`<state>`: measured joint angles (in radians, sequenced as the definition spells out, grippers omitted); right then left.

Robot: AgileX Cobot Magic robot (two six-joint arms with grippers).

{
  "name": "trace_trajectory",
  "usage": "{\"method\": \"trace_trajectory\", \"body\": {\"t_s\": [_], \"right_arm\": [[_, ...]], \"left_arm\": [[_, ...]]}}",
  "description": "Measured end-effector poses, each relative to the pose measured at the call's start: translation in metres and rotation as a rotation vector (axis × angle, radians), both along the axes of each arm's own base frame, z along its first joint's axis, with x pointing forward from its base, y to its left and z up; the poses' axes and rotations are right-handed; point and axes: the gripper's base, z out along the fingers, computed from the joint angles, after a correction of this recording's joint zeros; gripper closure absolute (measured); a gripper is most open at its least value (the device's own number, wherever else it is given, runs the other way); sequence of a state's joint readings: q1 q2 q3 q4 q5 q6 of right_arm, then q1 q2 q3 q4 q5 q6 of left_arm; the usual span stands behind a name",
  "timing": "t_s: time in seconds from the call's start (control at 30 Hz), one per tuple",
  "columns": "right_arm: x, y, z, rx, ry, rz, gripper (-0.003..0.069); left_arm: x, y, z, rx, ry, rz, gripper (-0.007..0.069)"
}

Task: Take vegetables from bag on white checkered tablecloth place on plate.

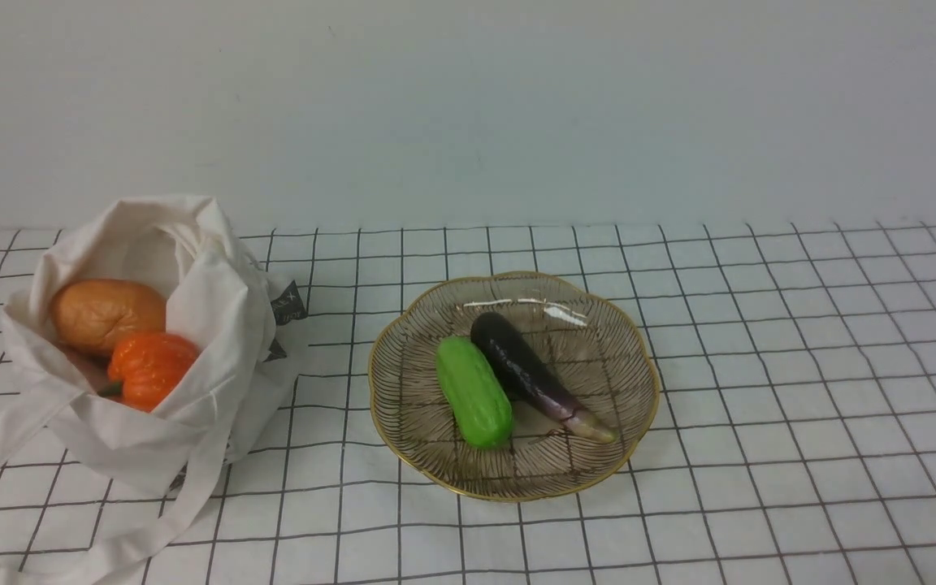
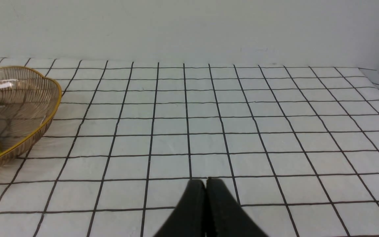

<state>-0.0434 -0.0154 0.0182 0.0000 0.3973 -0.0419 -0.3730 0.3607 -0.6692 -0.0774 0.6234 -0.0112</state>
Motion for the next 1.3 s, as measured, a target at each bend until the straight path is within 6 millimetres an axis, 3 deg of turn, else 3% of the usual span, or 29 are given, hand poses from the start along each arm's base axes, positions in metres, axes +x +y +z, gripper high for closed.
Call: {"method": "trace_trajectory", "body": {"t_s": [0.27,0.37,0.53,0.57,0.63,0.7,0.73,0.8,1.3], "right_arm": [[0.0,0.0,0.0,0.0,0.0,0.0,0.0673],[0.0,0.0,0.0,0.0,0.0,0.0,0.0673],[0.0,0.0,0.0,0.0,0.0,0.0,0.0673],[0.0,0.0,0.0,0.0,0.0,0.0,0.0673],[0.0,0.0,0.0,0.0,0.0,0.0,0.0673],[0.0,0.0,0.0,0.0,0.0,0.0,0.0673],[0.0,0.0,0.0,0.0,0.0,0.0,0.0673],[0.0,0.0,0.0,0.0,0.0,0.0,0.0673],[0.0,0.0,0.0,0.0,0.0,0.0,0.0673]], "left_arm": [[-0.001,0.004,-0.017,0.065,0.004,0.026,0.0632],[0.001,0.005,-0.034,0.074,0.002,0.039,0.0632],[0.001,0.011,-0.089,0.043,-0.042,0.151,0.0632],[0.001,0.011,-0.093,0.045,-0.037,0.158,0.0632],[-0.001,0.017,-0.132,0.046,-0.031,0.245,0.0632],[-0.002,0.019,-0.145,0.049,-0.021,0.272,0.0632],[-0.003,0.021,-0.167,0.056,0.008,0.312,0.0632],[-0.002,0.021,-0.178,0.063,0.037,0.324,0.0632],[-0.003,0.023,-0.185,0.126,0.052,0.324,0.0632]]}}
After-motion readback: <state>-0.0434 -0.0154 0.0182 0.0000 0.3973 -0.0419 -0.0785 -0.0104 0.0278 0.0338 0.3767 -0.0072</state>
